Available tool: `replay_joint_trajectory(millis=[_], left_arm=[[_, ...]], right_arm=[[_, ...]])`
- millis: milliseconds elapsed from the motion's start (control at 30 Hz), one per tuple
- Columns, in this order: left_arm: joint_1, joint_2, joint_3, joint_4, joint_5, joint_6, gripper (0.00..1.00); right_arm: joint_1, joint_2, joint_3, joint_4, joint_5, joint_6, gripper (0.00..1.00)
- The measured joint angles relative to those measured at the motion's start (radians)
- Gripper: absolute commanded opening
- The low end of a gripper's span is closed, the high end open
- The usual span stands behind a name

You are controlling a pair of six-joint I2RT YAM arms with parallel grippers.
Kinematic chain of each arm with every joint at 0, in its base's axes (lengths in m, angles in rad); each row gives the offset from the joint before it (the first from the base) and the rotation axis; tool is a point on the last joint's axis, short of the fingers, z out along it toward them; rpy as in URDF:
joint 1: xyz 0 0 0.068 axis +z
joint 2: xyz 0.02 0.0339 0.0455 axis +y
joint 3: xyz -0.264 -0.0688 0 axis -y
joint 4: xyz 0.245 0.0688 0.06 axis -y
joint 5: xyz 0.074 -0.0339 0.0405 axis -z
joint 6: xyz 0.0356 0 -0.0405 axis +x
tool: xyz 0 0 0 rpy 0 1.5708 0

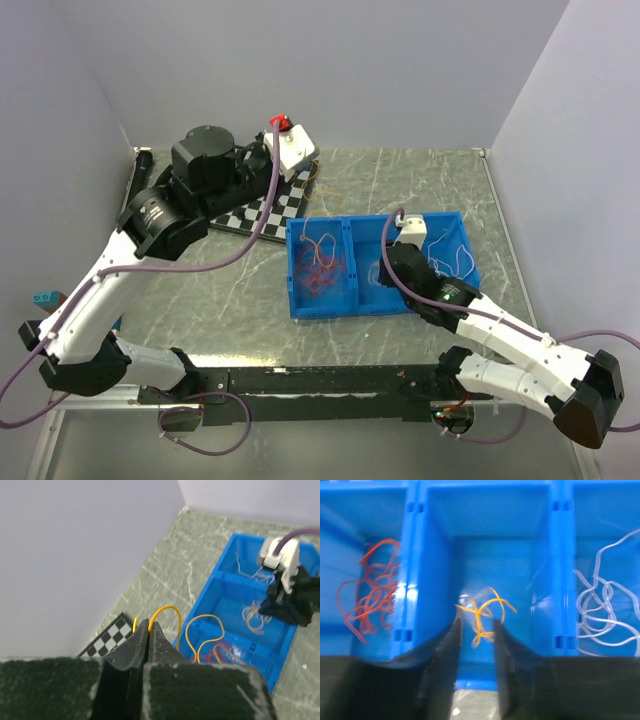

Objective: Untangle the cables

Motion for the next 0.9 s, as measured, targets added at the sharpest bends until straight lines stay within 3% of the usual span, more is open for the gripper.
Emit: replay_joint_trajectory(millis=[67, 133, 267, 633, 900], left_arm=[[0.000, 0.027, 0.043, 0.000, 0.016, -0.005, 0.01], [-0.002, 0.059, 0.085, 0.006, 0.034, -0.009, 0.01], [-0.014, 0.116, 0.135, 0.022, 0.057, -0.019, 0.01], [-0.084, 0.306, 0.115, 0.130, 0.107, -0.074, 0.01], [-0.091, 0.454, 0.036, 0.199, 0.050, -0.090, 0.03]], right_arm=[[-0.024, 0.005, -0.001, 0.001, 0.008, 0.018, 0.72], [-0.031, -0.010, -0.001, 0.006, 0.013, 0.027, 0.77], [-0.036, -0.077, -0.001, 0.013, 0.010, 0.042, 0.78], [-0.037, -0.452, 0.098, -0.069, 0.095, 0.114, 0.78], [-0.037, -0.494, 0.164, -0.174, 0.169, 0.138, 0.79]])
